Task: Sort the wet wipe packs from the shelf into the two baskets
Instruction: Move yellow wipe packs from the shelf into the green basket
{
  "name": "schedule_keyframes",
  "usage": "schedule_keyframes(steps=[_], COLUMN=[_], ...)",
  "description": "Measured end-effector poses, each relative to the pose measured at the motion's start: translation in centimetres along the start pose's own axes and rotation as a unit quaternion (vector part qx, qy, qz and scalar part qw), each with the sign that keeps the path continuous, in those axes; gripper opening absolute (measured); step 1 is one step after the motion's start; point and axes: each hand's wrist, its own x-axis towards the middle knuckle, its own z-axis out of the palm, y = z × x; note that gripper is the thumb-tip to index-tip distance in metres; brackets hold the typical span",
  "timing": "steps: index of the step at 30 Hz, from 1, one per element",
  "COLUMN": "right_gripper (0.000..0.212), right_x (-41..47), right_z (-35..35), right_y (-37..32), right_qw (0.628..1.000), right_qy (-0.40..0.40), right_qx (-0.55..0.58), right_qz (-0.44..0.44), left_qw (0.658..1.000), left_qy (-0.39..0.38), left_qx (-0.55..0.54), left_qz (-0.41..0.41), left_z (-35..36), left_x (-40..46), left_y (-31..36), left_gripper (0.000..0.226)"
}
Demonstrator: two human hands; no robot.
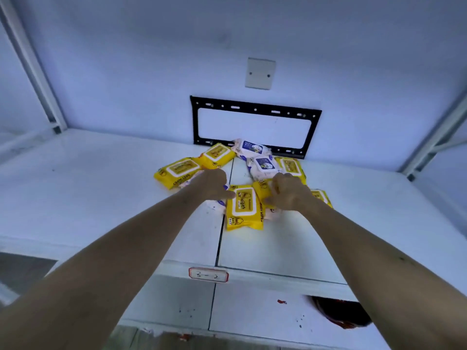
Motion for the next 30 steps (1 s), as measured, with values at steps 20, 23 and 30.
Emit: schedule_keyframes(steps=[20, 23, 30], right_gripper=[0.115, 0.114, 0.097], right_x=[6.9, 7.3, 7.2], right_z=[-1.1, -0.8, -1.6], right_y=[7.6, 7.8, 7.7], right_qw=[0.99, 0.989, 0.988], right_qy=[-0.115, -0.081, -0.091], right_qx=[-0.058, -0.089, 0.017], right_qz=[-0.058, -0.088, -0.122], left_qw=[0.983, 0.993, 0.986], left_qy=[-0.144, -0.107, -0.075], left_qx=[0.105, 0.035, -0.148], left_qz=[0.037, 0.03, -0.028], left_z=[2.5, 2.8, 3.1], left_x=[6.4, 5.7, 3.4], left_y=[2.5, 2.6, 3.4], left_gripper=[0.12, 0.115, 0.11])
